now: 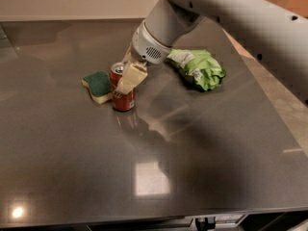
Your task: Move coke can near sponge
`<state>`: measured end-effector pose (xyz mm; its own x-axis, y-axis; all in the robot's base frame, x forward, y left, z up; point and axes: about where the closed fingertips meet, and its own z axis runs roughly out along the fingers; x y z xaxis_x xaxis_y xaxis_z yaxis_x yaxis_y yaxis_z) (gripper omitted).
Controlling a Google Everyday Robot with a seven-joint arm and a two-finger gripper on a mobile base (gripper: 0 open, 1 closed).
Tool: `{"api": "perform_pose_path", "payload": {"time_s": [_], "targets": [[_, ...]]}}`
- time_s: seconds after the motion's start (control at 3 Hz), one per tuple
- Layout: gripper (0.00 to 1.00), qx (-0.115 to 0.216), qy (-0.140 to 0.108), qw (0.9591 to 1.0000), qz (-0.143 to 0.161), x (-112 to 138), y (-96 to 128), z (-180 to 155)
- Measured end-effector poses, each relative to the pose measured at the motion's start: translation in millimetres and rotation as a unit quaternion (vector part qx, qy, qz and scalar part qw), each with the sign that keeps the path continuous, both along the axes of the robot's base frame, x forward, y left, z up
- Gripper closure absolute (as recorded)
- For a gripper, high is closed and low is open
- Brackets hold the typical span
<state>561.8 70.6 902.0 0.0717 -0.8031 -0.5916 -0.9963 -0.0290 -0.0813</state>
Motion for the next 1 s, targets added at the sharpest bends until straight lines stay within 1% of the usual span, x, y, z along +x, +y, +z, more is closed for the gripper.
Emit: {"api": "perform_pose_path", "payload": {"time_s": [0.33,0.67,1.0], "targets": [[0.12,0.000,0.001,1.0000,0.001,-0.5,1.4,-0.8],[0.00,-0.001,0.001,1.0000,0.003,-1.1,2.7,-1.5],[0.00,-0.001,0.001,1.0000,0.003,-1.1,2.7,-1.5]]}}
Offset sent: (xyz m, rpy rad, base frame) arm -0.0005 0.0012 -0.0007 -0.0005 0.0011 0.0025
